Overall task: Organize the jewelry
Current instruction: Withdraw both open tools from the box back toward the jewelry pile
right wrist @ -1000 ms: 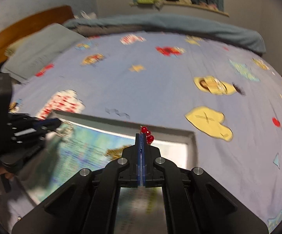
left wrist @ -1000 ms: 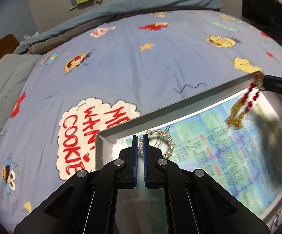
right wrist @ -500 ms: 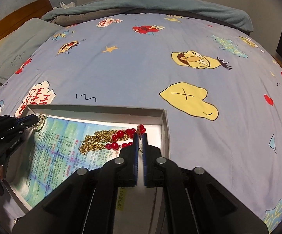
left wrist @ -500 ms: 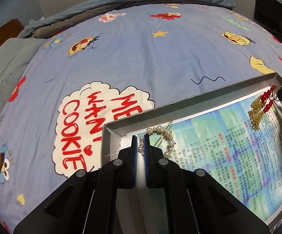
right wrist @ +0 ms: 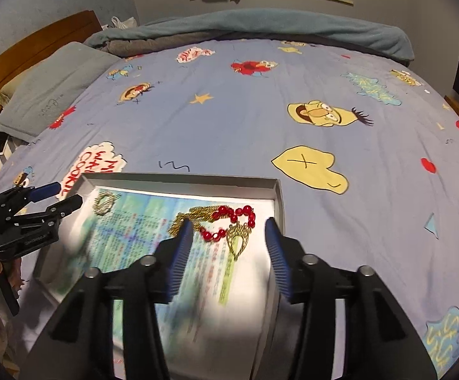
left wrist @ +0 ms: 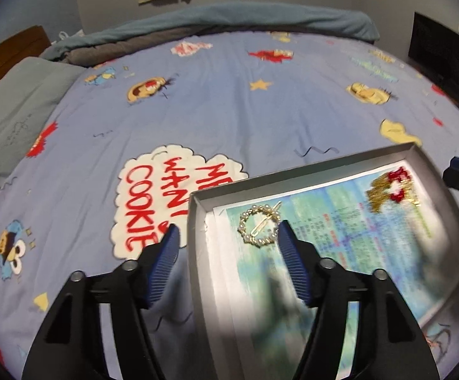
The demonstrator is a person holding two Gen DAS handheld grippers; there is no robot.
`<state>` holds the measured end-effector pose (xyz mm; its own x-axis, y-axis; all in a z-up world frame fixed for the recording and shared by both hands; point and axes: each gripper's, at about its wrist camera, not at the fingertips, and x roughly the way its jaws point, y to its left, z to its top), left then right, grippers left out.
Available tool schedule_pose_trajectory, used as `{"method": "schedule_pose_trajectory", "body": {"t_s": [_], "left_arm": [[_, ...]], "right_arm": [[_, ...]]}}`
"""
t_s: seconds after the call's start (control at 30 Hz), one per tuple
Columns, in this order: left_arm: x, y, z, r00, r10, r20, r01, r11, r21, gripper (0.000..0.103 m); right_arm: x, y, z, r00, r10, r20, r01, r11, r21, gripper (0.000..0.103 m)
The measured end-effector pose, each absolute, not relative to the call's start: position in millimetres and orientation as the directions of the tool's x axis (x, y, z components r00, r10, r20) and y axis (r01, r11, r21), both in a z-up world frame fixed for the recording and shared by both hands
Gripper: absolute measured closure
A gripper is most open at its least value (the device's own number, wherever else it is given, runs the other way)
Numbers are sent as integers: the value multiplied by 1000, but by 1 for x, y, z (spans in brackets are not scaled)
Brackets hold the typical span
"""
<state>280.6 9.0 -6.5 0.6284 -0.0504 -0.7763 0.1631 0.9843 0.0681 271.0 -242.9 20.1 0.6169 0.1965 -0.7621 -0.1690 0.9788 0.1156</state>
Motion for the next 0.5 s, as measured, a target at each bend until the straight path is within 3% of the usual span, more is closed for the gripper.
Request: {"method": "schedule_pose_trajectory", "body": {"t_s": [0.2, 0.33, 0.5], "left_arm": [[244, 13, 20, 662, -46, -748, 147, 987, 70, 19], [219, 13, 35, 678, -45, -734, 146, 987, 74, 13], [182, 17, 54, 696, -74, -714, 144, 989, 39, 11]], "right_arm": [[236, -246, 46, 646, 201, -736, -174, 978, 115, 31], [207, -246, 62, 665, 214, -715, -194, 975, 111, 11], [171, -243, 75, 682, 229, -695, -211, 971, 114, 6]]}}
